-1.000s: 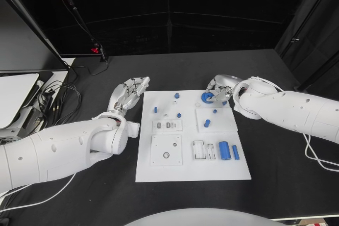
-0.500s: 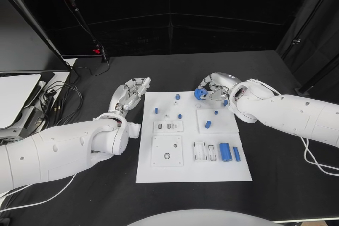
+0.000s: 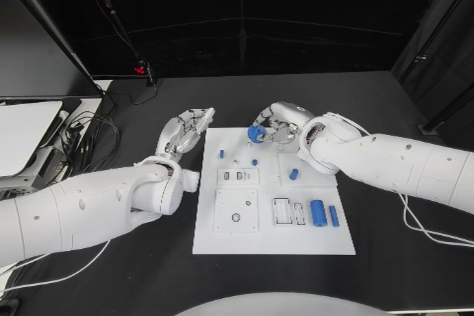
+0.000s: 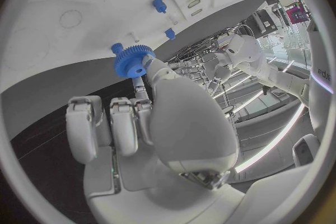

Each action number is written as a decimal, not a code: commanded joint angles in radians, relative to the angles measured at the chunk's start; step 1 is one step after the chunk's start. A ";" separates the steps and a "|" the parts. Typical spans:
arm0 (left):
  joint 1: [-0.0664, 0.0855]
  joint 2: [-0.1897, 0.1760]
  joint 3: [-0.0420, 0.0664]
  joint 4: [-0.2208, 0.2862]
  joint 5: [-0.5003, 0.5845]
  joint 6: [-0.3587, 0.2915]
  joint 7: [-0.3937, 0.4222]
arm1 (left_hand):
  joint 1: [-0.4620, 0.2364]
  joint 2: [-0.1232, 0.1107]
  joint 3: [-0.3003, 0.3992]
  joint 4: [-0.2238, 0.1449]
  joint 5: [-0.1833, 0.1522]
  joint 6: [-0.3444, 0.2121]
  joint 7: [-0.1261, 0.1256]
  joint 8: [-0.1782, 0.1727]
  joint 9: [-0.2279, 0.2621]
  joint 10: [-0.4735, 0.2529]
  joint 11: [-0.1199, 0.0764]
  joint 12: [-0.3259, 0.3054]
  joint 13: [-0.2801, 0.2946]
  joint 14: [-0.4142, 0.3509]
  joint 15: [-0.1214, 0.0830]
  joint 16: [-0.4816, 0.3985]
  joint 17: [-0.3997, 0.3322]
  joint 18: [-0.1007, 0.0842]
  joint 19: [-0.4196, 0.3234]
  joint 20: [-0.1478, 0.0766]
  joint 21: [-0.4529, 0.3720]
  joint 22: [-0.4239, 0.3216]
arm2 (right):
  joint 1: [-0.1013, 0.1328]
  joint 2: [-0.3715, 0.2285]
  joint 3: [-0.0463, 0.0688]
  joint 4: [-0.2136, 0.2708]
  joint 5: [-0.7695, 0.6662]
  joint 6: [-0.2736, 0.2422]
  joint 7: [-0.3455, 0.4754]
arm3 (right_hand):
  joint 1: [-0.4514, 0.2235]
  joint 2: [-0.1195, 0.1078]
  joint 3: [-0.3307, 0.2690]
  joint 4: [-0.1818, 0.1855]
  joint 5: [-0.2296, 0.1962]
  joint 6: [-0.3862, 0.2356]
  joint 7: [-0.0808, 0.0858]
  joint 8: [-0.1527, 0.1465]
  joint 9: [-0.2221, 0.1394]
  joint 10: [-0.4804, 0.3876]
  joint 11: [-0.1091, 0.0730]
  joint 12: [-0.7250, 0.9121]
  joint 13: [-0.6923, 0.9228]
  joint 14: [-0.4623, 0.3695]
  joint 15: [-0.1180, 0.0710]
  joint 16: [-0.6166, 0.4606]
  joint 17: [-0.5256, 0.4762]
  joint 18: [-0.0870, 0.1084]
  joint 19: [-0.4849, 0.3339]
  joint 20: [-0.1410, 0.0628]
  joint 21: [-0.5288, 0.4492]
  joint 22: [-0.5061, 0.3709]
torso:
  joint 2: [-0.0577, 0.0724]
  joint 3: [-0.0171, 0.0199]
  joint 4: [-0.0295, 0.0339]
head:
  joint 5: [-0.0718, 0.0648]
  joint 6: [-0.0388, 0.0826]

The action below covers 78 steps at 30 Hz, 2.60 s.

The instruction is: Assemble the parts on the task board

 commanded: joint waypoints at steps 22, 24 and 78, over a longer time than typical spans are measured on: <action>0.002 0.005 0.001 -0.001 -0.007 0.002 0.246 | 0.006 0.006 -0.007 -0.002 0.006 0.010 0.135 -0.004 0.000 0.008 0.001 -0.003 0.000 0.010 0.000 -0.002 0.000 -0.010 0.007 0.001 0.005 0.001 | 0.002 0.107 0.001 -0.105 -0.031 0.131 -0.059 | 0.004 0.007 0.004 -0.013 -0.001 0.146 -0.027 -0.015 0.059 0.106 -0.005 0.003 0.263 0.106 -0.004 0.002 0.263 -0.007 0.104 -0.007 0.003 0.263 | -0.001 0.0008 -0.0011 | 0.011 -0.009; 0.002 0.005 0.001 -0.001 -0.007 0.002 0.246 | 0.006 0.006 -0.007 -0.002 0.006 0.010 0.135 -0.004 0.000 0.008 0.001 -0.003 0.000 0.010 0.000 -0.002 0.000 -0.010 0.007 0.001 0.005 0.001 | 0.002 0.115 0.001 -0.117 -0.036 0.138 -0.063 | 0.005 0.007 0.004 -0.015 -0.001 0.146 -0.026 -0.018 0.058 0.106 -0.004 0.003 0.263 0.106 -0.004 0.002 0.263 -0.007 0.104 -0.007 0.003 0.263 | 0.000 0.0004 -0.0010 | 0.011 -0.008; 0.002 0.005 0.001 -0.001 -0.007 0.001 0.241 | 0.007 0.008 -0.008 -0.003 0.009 0.010 0.135 -0.004 0.000 0.008 0.001 -0.004 0.000 0.011 0.000 -0.002 0.000 -0.011 0.007 0.001 0.005 0.001 | 0.000 0.137 0.000 -0.138 -0.054 0.212 -0.116 | -0.008 0.001 0.001 -0.025 -0.009 0.123 -0.024 -0.070 0.042 0.106 -0.002 0.003 0.263 0.106 -0.001 0.002 0.263 -0.007 0.104 -0.005 0.003 0.263 | -0.001 0.0005 -0.0021 | 0.006 -0.003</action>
